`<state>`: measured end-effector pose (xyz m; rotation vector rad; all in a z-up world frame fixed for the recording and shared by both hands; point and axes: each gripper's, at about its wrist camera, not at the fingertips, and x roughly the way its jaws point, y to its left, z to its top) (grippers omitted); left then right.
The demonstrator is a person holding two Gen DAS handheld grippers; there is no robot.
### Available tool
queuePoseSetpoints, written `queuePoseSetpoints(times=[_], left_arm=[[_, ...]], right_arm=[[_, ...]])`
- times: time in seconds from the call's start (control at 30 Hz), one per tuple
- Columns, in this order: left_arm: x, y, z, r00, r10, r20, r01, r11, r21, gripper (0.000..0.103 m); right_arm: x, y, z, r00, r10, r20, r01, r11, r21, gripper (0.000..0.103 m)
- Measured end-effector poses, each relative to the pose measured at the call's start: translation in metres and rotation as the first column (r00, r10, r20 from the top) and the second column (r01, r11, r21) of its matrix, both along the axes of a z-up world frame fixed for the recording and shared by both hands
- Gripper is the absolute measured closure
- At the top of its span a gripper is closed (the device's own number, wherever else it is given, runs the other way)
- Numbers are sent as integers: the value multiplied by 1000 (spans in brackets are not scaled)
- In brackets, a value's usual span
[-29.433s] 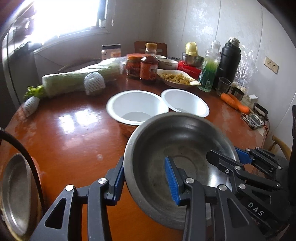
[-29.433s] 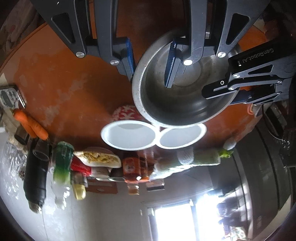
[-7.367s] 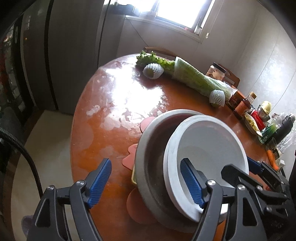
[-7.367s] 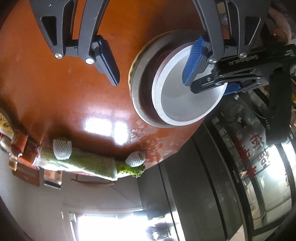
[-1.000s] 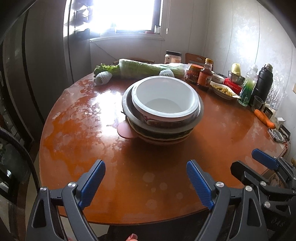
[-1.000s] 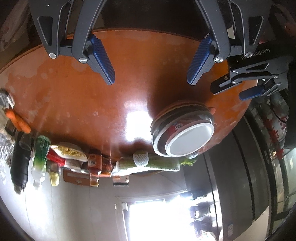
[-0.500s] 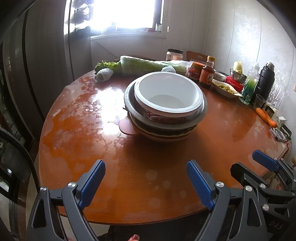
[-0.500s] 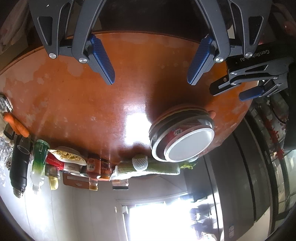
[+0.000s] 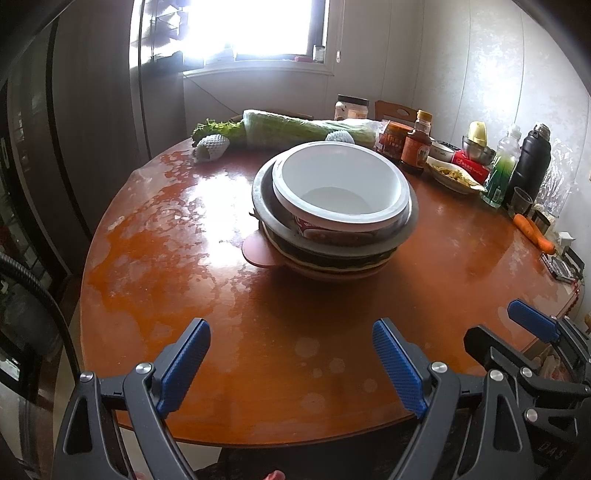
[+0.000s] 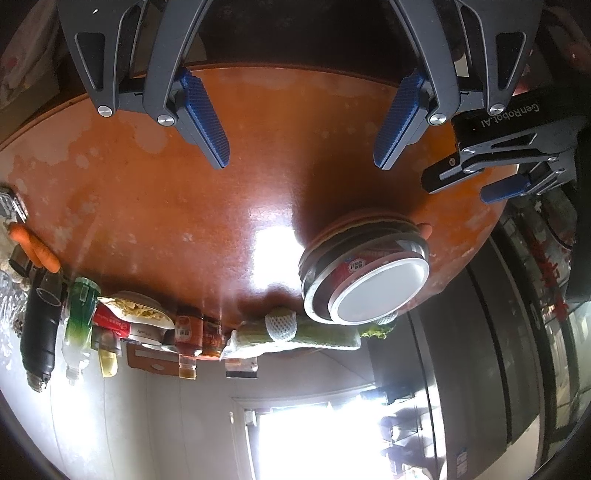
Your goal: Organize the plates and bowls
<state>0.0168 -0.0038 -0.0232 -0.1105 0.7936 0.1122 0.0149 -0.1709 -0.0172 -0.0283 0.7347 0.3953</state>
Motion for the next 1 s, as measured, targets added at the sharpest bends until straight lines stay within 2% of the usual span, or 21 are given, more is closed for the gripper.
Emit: queuePoseSetpoints(times=[1.0], left_arm=[[6, 3, -6, 1000, 13, -14, -13, 1000, 12, 14]], right_arm=[[5, 1, -10, 1000, 10, -26, -10, 1000, -20, 21]])
